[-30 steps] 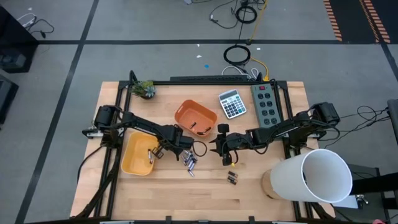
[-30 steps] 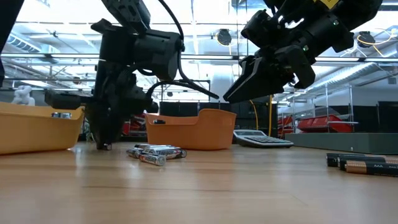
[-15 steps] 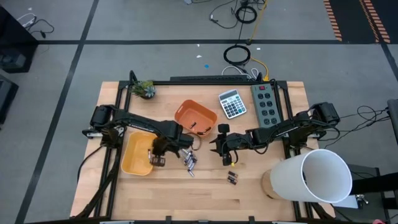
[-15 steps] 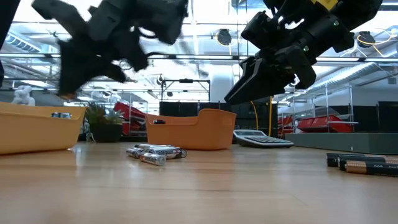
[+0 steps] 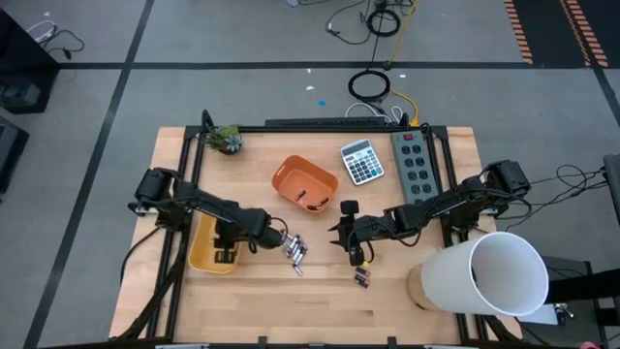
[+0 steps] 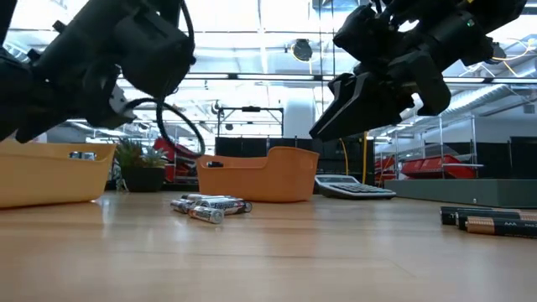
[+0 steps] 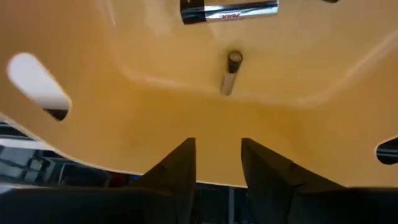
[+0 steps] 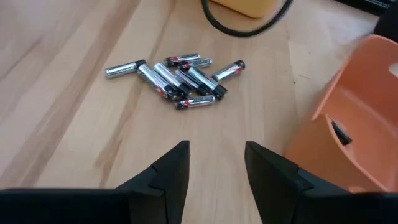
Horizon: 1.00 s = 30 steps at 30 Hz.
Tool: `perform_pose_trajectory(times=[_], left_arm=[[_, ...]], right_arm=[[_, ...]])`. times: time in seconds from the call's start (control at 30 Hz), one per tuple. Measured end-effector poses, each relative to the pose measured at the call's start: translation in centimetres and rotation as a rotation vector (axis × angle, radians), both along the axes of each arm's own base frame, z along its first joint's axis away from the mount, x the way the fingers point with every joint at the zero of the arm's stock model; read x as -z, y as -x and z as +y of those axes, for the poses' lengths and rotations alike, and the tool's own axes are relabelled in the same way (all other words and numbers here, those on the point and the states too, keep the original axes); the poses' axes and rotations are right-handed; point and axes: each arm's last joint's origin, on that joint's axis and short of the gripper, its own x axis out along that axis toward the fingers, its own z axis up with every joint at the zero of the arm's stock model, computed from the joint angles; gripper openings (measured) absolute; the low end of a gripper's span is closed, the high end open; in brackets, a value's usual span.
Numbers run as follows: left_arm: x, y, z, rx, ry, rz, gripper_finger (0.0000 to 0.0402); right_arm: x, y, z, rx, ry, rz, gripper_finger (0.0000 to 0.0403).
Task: Sort batteries
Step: Put the black battery into the orange bin
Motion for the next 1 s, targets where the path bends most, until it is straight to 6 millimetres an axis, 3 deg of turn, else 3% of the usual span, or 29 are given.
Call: perform_pose_trajectory(times=[0.33, 0.57, 0.77, 1.0], left_arm=[[-3.2, -1.9, -0.2, 0.078, -0.083, -0.291, 0.0146], [-3.0, -4.3, -0.1, 0.175, -0.219, -0.566, 0.0147], [-3.0, -5.2, -0.1, 0.123, -0.301, -0.683, 0.0147], [-3.1, -6.0, -2.9, 0.175, -0.339, -0.886, 0.0147]], right_arm=[[-0.1, 0.0, 0.0, 0.032, -0.041, -0.009, 0.0146], [0.0, -0.3, -1.3, 0.165, -0.168, -0.014, 0.0146], [-0.1, -0.4, -2.0, 0.262, -0.274, -0.027, 0.0146], [0.0, 0.1, 0.0, 0.248, -0.219, -0.026, 0.0146]])
